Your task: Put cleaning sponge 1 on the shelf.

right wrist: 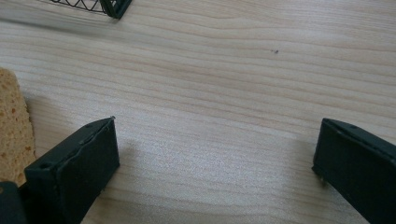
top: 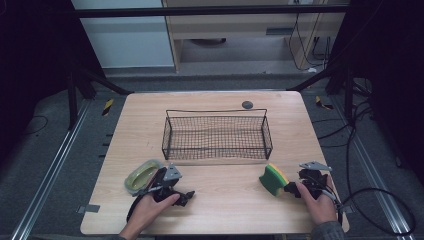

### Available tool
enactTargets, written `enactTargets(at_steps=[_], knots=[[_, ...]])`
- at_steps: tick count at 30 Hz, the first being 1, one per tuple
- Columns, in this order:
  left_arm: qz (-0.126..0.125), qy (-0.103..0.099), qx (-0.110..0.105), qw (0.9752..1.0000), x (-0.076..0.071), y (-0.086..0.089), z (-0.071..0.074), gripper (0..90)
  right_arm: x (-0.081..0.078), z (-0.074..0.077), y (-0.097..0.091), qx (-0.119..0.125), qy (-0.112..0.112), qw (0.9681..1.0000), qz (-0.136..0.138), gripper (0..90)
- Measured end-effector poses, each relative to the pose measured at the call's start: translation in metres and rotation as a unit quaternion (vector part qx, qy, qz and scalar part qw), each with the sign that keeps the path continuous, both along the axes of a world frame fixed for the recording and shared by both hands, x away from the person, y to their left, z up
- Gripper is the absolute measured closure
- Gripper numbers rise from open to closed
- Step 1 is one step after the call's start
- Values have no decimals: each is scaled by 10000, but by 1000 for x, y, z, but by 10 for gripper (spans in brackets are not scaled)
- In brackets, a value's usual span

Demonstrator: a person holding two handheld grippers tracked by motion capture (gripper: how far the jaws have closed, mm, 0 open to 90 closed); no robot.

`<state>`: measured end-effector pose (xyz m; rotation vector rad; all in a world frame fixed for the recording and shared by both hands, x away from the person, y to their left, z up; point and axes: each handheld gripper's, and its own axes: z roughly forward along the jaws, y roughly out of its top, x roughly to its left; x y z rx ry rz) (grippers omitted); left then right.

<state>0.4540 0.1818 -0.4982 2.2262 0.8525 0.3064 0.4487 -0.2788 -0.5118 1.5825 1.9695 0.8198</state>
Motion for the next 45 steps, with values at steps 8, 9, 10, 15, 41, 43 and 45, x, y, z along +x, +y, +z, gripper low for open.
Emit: enactTargets(at_steps=[8,9,10,15,41,43,45], knots=[[172,-369,-14,9992,-15,18,33,40,0,-1,1,21,-43,10000,27,4],[216,-439,43,9988,-16,22,38,40,0,-1,1,9,-50,10000,35,4],[282,-479,13,9985,-17,25,42,40,0,-1,1,10,-52,10000,38,4],[486,-677,136,9964,-17,41,62,40,1,-1,0,6,-55,9999,95,4],[790,-433,480,9948,-6,85,74,44,3,-1,0,1,-29,9999,140,4],[756,-378,570,9948,-1,86,80,52,3,-1,-1,3,-30,9999,144,4],[774,-345,672,9941,3,87,84,66,3,-1,-1,-1,-33,9999,153,4]])
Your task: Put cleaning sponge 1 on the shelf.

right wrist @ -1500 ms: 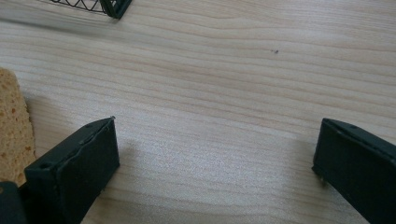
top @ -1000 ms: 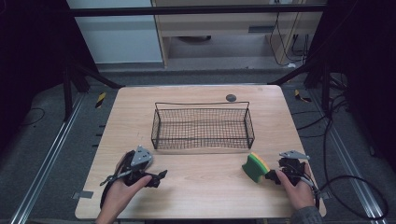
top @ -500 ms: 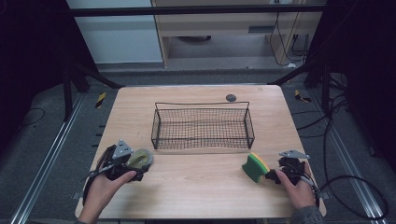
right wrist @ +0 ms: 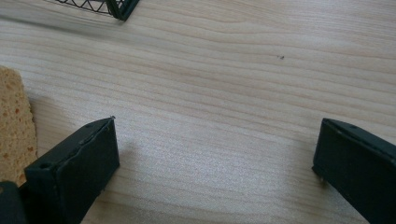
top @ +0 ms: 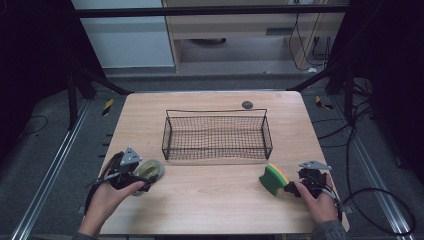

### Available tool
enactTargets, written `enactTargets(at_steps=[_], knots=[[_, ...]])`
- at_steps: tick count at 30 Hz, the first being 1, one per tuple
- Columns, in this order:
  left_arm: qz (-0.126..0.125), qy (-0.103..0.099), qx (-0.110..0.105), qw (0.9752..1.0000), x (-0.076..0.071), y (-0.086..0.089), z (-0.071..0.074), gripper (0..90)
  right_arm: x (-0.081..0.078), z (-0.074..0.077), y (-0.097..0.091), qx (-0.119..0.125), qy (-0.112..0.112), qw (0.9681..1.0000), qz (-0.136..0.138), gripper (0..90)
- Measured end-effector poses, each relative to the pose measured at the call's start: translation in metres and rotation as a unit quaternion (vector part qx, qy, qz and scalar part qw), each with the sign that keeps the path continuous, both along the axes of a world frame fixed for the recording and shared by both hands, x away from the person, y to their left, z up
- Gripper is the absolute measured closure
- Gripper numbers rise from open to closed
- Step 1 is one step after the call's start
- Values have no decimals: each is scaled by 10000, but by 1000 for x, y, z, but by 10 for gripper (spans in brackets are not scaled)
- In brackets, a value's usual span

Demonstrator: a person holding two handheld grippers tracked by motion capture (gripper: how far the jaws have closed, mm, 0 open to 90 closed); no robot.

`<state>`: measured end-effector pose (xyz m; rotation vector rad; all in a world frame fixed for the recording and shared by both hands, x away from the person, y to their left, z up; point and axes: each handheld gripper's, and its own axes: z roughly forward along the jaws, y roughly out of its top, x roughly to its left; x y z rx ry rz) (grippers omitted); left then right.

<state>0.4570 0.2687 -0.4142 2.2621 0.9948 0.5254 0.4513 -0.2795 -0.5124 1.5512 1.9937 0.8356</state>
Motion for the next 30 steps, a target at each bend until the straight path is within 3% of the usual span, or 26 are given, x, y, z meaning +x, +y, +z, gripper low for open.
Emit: enactTargets(at_steps=[3,9,11,13,17,20,23,30], knots=[[-43,218,364,9991,12,3,9,95,0,0,0,2,12,10000,12,4],[-161,824,689,9941,30,6,13,186,1,1,0,4,30,10000,42,4],[-191,994,959,9902,35,6,12,212,1,1,0,11,26,10000,49,4],[-256,1219,1136,9857,38,3,10,253,1,1,0,11,26,10000,52,4],[-352,1467,1441,9780,44,-2,8,302,1,1,0,18,32,10000,50,4],[-437,1597,1401,9762,47,-5,7,351,1,1,-1,9,27,10000,64,4],[-410,1637,1617,9723,51,-9,4,377,1,1,0,17,30,10000,60,4],[-437,1948,1588,9669,57,-3,-4,448,1,1,-1,13,26,10000,79,4]])
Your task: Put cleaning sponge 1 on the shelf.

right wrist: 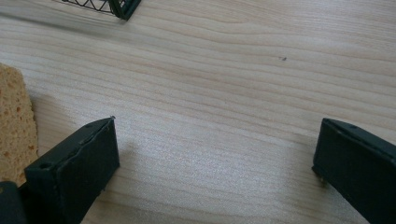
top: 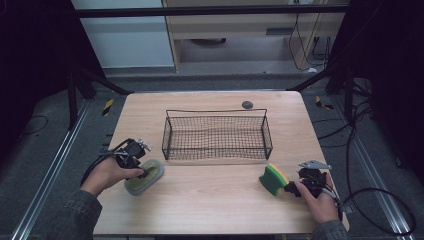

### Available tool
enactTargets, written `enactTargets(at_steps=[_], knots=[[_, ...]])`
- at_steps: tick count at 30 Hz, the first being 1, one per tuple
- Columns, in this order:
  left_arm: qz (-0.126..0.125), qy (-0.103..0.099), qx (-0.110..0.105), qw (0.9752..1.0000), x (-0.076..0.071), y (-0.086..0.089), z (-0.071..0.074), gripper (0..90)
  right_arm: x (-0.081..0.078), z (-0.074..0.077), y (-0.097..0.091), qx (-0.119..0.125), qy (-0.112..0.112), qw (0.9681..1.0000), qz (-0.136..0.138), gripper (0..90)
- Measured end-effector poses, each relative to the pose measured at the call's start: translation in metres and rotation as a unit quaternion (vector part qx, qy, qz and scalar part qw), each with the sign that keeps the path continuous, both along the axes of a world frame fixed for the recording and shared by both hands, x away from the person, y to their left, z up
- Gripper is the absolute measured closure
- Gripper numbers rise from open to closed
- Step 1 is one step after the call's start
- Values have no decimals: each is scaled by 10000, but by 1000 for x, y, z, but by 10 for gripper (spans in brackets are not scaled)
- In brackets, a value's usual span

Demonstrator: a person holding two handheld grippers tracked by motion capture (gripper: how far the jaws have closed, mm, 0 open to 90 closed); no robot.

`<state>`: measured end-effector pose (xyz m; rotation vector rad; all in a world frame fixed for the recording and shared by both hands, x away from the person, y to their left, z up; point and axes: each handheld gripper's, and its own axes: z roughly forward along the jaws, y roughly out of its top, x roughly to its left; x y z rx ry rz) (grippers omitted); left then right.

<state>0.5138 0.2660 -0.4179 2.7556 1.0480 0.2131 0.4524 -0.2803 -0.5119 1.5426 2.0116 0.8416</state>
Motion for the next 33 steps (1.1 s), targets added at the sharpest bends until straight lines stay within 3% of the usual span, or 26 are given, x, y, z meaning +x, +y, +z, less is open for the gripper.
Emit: enactTargets(at_steps=[7,14,25,29,33], knots=[[-48,189,143,9997,1,1,-6,504,0,0,0,1,1,10000,12,4],[-44,301,133,9994,4,1,-10,540,0,0,0,3,-1,10000,23,4],[-99,348,131,9993,7,-3,-11,614,0,0,-1,5,-6,10000,46,4],[-86,341,121,9993,8,-2,-11,702,0,0,-1,-3,-2,10000,51,5],[-123,304,107,9994,7,0,-8,707,0,0,-1,-2,-2,10000,54,5]])
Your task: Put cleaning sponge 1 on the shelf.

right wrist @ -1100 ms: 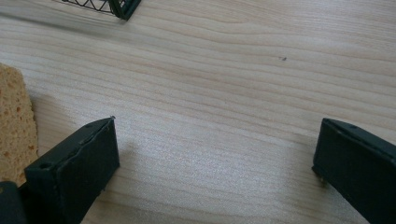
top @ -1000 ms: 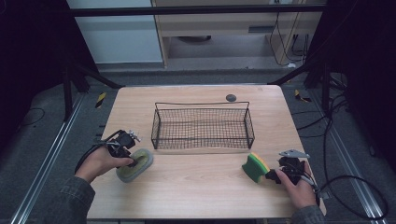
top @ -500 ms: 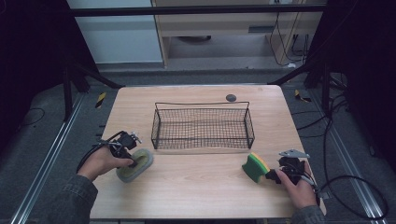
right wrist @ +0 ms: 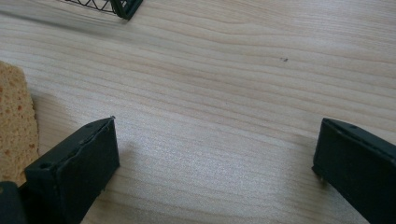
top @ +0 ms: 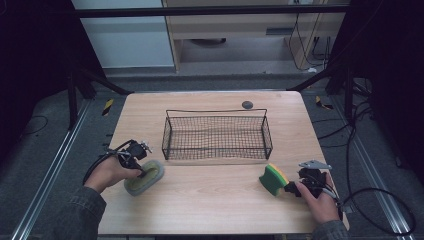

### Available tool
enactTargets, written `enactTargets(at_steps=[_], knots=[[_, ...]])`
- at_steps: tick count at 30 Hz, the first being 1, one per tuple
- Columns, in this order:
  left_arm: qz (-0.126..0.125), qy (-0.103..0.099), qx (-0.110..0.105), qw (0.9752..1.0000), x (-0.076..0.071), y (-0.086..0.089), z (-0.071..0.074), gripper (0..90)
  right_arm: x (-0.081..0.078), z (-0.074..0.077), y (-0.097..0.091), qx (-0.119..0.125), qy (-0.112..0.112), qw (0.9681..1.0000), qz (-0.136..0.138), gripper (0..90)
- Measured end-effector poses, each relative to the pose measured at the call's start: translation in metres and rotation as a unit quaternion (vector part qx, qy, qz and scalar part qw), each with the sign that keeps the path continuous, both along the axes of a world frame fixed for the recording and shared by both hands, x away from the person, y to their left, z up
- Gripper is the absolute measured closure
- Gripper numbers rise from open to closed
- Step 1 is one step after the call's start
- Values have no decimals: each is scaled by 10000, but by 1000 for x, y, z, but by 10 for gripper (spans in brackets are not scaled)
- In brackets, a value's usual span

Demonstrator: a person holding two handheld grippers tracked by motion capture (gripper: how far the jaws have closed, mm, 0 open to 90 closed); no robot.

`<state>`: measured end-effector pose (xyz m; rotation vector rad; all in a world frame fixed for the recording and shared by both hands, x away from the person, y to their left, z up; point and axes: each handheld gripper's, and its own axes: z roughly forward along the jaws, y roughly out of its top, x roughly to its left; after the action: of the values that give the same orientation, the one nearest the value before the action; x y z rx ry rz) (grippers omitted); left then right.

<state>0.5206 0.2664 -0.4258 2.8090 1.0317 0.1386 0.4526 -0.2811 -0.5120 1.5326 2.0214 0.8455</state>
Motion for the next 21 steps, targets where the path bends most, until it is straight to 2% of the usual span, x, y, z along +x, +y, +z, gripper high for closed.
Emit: enactTargets(at_steps=[9,21], knots=[[-291,-111,-20,9995,-11,0,15,708,0,0,0,4,-1,10000,12,4],[-632,-377,-118,9972,-30,0,35,709,0,0,0,3,-7,10000,35,4]])
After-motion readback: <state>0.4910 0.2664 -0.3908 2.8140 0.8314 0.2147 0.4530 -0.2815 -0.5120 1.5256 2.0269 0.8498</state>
